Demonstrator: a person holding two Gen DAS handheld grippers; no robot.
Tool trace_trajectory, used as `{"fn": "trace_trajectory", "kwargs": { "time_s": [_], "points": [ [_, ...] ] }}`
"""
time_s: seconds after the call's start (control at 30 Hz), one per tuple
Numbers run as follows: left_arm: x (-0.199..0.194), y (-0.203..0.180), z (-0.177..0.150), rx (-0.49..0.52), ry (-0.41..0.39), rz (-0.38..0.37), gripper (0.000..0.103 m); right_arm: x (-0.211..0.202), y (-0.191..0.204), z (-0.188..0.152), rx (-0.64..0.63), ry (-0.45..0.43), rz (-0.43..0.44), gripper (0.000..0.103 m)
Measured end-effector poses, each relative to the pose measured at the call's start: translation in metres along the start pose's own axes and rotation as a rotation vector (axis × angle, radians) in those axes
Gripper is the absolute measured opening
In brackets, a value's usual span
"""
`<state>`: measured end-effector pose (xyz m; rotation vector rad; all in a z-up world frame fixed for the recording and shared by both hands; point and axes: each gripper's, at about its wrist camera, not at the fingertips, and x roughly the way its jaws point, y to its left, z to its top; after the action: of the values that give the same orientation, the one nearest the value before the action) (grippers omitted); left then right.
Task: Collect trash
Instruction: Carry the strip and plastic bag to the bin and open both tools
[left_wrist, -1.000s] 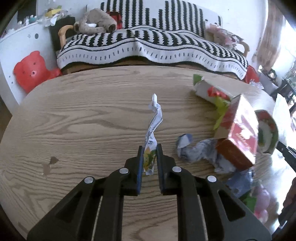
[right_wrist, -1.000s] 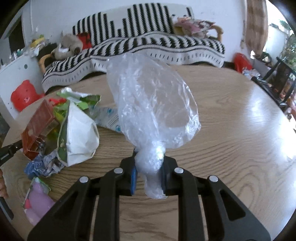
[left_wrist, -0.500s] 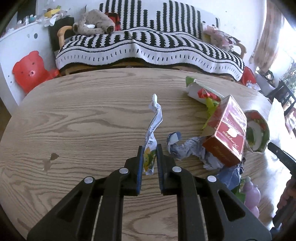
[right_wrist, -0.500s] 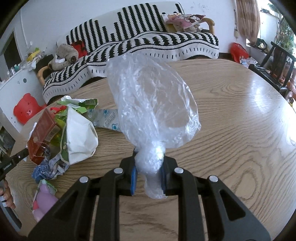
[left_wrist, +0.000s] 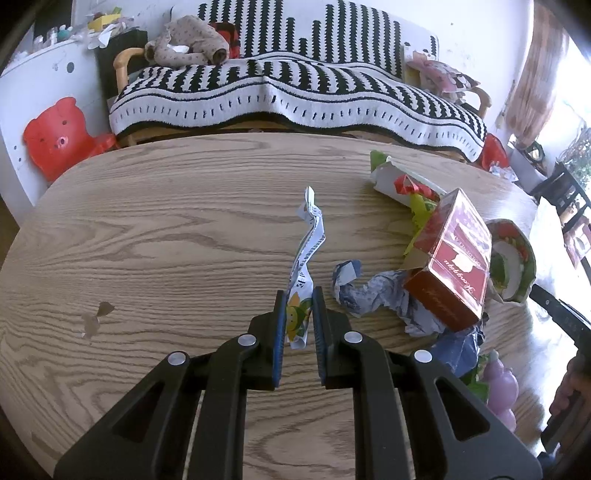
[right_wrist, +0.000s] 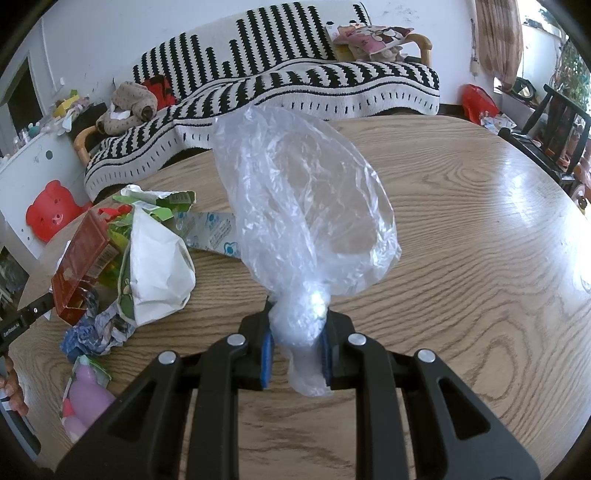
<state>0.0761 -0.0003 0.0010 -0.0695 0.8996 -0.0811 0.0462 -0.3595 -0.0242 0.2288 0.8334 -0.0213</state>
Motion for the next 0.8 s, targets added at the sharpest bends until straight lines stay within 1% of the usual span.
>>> {"fn": "trace_trajectory", "kwargs": {
  "time_s": [0.2,0.3,0.4,0.47,0.5,0.53,0.6,0.7,0.8],
  "points": [
    [-0.001,-0.005,0.000,0.027,0.001,0.011,0.013,0.001,0.002,0.000,-0.009,0.007,0.000,0.020],
    [-0.010,-0.010,-0.001,0.036,-0.013,0.013,0.013,0.001,0.002,0.000,-0.011,0.003,-0.001,0.020],
    [-0.048,-0.027,-0.005,0.083,-0.106,-0.011,0.013,-0.009,0.002,0.001,-0.002,-0.034,0.020,0.020],
    [-0.074,-0.051,-0.012,0.131,-0.160,-0.058,0.013,-0.021,0.003,0.001,0.005,-0.074,0.033,0.020],
    [-0.081,-0.060,-0.016,0.150,-0.170,-0.077,0.013,-0.029,0.004,0.001,0.011,-0.100,0.044,0.020],
    [-0.094,-0.080,-0.021,0.188,-0.190,-0.110,0.013,-0.039,0.004,0.000,0.022,-0.125,0.056,0.020],
    [-0.108,-0.106,-0.031,0.234,-0.209,-0.136,0.013,-0.061,-0.002,-0.006,0.052,-0.160,0.074,0.020],
    [-0.130,-0.164,-0.055,0.329,-0.199,-0.242,0.013,-0.104,-0.035,-0.029,0.125,-0.193,0.098,0.020],
    [-0.152,-0.230,-0.085,0.435,-0.169,-0.359,0.013,-0.157,-0.083,-0.057,0.170,-0.228,0.038,0.020]
  ]
}}
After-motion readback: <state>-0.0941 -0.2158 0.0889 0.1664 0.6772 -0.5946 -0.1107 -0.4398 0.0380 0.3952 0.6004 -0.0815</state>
